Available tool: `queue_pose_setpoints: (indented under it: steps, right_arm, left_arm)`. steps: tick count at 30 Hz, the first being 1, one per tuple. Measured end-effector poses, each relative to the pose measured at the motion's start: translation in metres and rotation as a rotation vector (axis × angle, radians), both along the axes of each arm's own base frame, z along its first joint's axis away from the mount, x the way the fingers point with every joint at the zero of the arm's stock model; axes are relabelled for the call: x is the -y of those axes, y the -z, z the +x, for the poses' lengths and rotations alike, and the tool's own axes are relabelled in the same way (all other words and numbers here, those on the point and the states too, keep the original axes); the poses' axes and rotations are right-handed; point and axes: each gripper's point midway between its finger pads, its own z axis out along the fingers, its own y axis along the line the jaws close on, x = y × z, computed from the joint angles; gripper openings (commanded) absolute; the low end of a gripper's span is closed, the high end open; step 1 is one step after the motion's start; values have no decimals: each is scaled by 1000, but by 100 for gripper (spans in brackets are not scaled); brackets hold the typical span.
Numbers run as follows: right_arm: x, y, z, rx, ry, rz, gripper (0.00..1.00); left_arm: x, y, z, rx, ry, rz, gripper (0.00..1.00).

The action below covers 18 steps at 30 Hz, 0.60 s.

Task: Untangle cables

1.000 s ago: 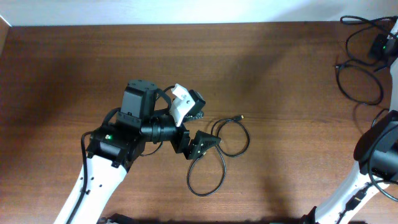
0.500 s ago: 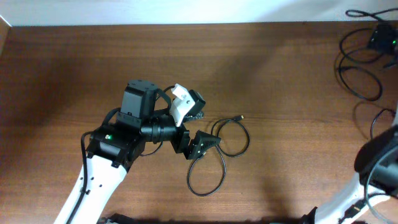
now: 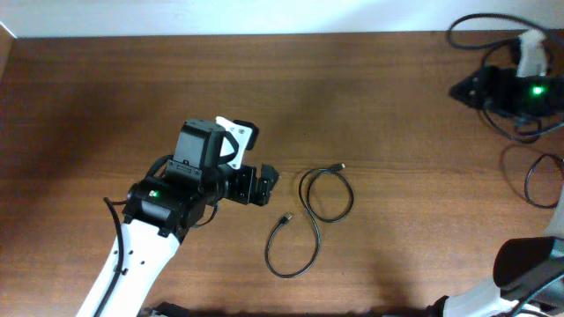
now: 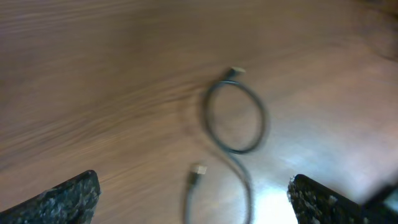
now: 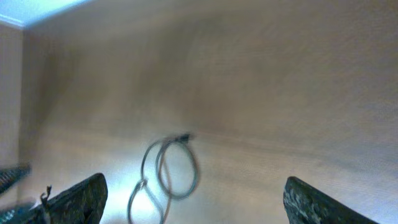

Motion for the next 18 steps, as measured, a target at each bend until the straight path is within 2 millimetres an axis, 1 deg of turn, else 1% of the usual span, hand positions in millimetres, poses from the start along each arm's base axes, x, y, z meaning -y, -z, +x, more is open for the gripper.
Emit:
queue_pose_setpoints:
  steps: [1,2,4,5,6,7,8,9,10,11,12,13,14,16,17,18]
  right_arm:
    - [-18,4,-7,-36,-54,-9,90]
    - [-31,6,-11,-55,-91,-23,90]
    - [-62,13,-21,-96,-185,-74,90]
    - [-75,16,-24,-108,-226,-98,91]
    - [-104,22,-33,-121,-319,-143,91]
    - [-115,26,-37,-133,-353,-157,91]
    - [-126,31,-41,-139,-388,-167,95]
    - [-138,38,-46,-156,-428,-179,95]
    - [-156,51,-57,-184,-491,-187,96]
    - [-168,61,-65,-203,-531,-193,95]
    - [-177,71,-68,-211,-554,-198,96]
    - [-187,85,-72,-225,-567,-201,96]
    - [-198,104,-82,-265,-586,-207,96]
    - [-212,127,-91,-273,-620,-213,96]
    - [-227,153,-108,-307,-653,-220,96]
    - [-232,164,-116,-316,-665,-226,96]
  left_arm:
    - [-12,3,5,8,-65,49,99]
    - [-19,5,7,5,-103,72,99]
    - [-40,11,8,-6,-207,150,99]
    - [-46,12,9,-6,-238,170,99]
    - [-57,14,10,-10,-286,200,99]
    - [-68,14,12,-8,-333,216,99]
    - [-75,13,14,-7,-360,222,99]
    - [-83,14,16,-12,-390,223,99]
    - [-97,14,19,-17,-439,222,99]
    - [-106,13,20,-20,-473,220,99]
    - [-111,14,20,-25,-486,221,99]
    - [-115,14,21,-26,-502,221,99]
    - [-120,14,22,-26,-518,220,99]
    - [-128,14,22,-33,-543,221,99]
    - [-138,14,22,-35,-572,222,99]
    - [-143,14,23,-36,-592,224,99]
